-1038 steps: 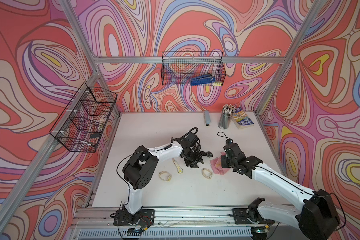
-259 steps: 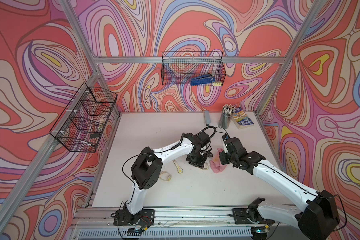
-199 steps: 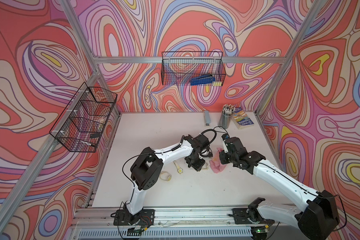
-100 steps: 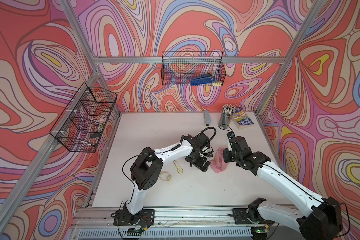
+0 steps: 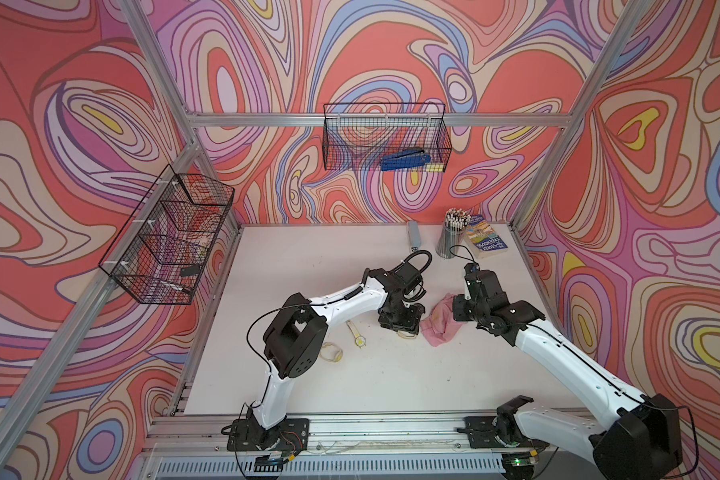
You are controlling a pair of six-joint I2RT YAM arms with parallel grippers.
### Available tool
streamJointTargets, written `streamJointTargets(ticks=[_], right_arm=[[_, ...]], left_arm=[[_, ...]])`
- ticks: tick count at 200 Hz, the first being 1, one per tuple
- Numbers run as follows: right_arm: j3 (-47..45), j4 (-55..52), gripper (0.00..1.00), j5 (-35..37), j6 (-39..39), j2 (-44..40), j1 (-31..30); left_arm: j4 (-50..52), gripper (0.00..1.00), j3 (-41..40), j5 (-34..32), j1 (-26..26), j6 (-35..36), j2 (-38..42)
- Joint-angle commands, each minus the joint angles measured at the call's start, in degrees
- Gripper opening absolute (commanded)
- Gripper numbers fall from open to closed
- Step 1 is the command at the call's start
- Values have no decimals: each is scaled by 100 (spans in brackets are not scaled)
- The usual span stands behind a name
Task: Wipe the watch dial
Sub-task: Adjust the watch at the center of the board.
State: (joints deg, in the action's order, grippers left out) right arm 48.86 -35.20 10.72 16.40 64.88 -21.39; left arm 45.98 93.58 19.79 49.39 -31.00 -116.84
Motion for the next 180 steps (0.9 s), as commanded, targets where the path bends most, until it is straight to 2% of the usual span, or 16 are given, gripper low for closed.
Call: streamJointTargets(ticks=[1,26,43,103,140,160,170,180], right_arm=[[111,188,20,-95,56,37,40],[76,215,20,-95,32,51,43],[36,218,20,-88,30,25,49],[86,146,20,-20,-6,0,80],[316,-73,20,-27,36,29,91],[457,-239,20,-77,54,61,92],[458,-275,20,-57,8,60,91],[460,-303,20,-20,-22,60,99]], left_arm=[[-86,64,6,-70,108,-193,-243],[-112,57,103,-85,149,-37,-418],[-125,57,151,-288,194,123,-393],[-53,58,464,-301,240,653,-406],[252,60,951,-288,239,1377,-490],[469,61,1146,-684,199,1877,-541],[595,61,1186,-736,86,1831,-597],[710,61,1254,-482,-71,1569,-672]])
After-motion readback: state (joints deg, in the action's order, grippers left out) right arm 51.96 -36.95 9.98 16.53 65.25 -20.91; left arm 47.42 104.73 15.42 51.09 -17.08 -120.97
